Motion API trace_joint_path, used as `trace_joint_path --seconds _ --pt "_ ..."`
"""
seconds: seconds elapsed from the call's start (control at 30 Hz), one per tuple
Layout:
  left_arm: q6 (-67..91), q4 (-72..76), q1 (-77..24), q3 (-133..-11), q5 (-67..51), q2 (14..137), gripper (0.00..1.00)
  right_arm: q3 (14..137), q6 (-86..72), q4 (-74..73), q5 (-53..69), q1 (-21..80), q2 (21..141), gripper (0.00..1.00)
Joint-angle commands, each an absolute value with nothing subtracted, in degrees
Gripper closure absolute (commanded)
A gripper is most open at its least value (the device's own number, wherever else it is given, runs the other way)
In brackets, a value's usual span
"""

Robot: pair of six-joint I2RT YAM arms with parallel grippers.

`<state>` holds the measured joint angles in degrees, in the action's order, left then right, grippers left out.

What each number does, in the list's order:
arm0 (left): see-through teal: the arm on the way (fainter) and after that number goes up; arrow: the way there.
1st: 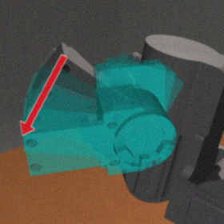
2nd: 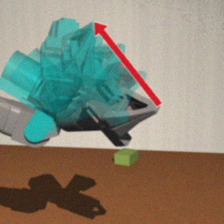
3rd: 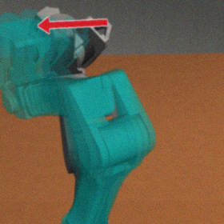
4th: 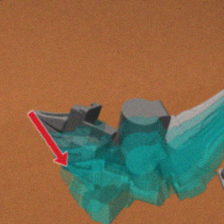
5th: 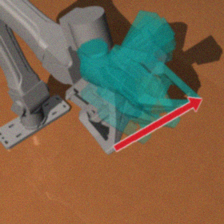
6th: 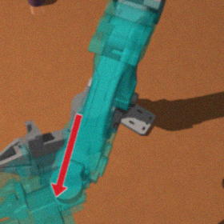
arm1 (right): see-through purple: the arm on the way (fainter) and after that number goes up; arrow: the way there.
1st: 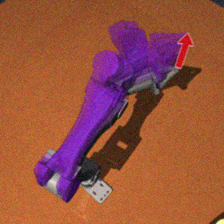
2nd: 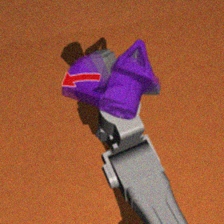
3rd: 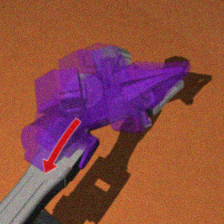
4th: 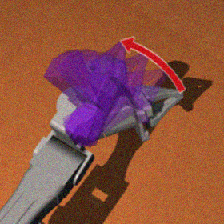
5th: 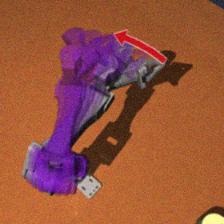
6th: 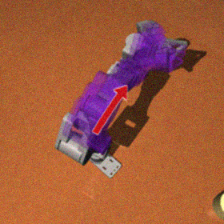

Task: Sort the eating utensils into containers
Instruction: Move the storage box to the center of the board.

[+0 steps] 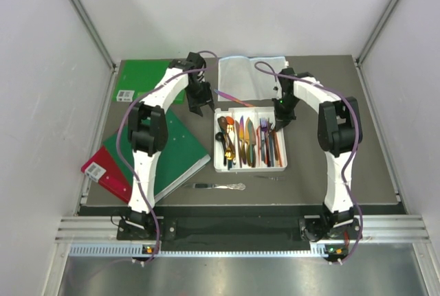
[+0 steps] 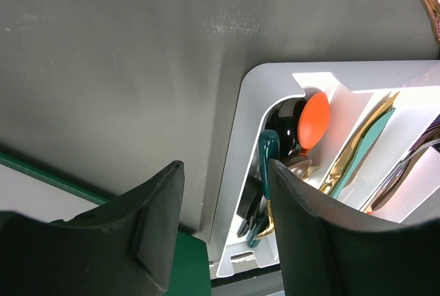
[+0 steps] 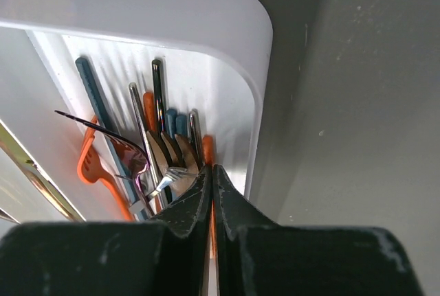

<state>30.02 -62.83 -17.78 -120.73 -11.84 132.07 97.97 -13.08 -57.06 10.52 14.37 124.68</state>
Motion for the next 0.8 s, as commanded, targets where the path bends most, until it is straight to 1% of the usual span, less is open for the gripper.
trace_joint_path --seconds 0.0,0.07,0.1,0.13,0.2,0.33,0.43,0.57,0.77 --pt "29.6 -64.0 -17.8 -121.1 -11.3 130.5 0.43 97.8 -11.3 -57.7 3.0 11.1 123.8 1.0" --pt "29.8 -63.9 -17.8 -120.9 -11.7 130.5 0.43 97.9 -10.2 -56.9 6.2 10.3 122.1 0.83" --pt "29.7 -63.8 -17.8 -120.9 -11.7 130.7 0.43 98.1 -10.3 -56.4 10.9 10.1 121.0 0.77" --pt "29.6 -63.6 -17.8 -120.9 -11.8 130.9 0.43 98.6 -10.7 -56.3 12.7 10.2 118.5 0.72" --pt "29.6 -63.7 -17.8 -121.1 -11.9 131.1 0.43 100.4 -11.9 -56.3 14.1 10.5 116.1 0.67" --pt "29.4 -63.2 -17.8 -121.1 -12.4 131.7 0.43 101.7 -11.8 -58.1 9.5 10.6 110.8 0.66" --pt "29.1 -63.2 -17.8 -121.6 -12.9 132.3 0.43 99.1 -11.5 -58.3 8.2 10.2 109.2 0.66" --pt "28.8 -63.5 -17.8 -122.5 -13.1 133.1 0.43 98.0 -11.2 -57.7 8.2 10.3 109.9 0.66" --pt "27.8 -64.2 -17.7 -122.1 -11.7 132.5 0.43 98.0 -10.8 -57.6 8.5 10.8 114.4 0.66"
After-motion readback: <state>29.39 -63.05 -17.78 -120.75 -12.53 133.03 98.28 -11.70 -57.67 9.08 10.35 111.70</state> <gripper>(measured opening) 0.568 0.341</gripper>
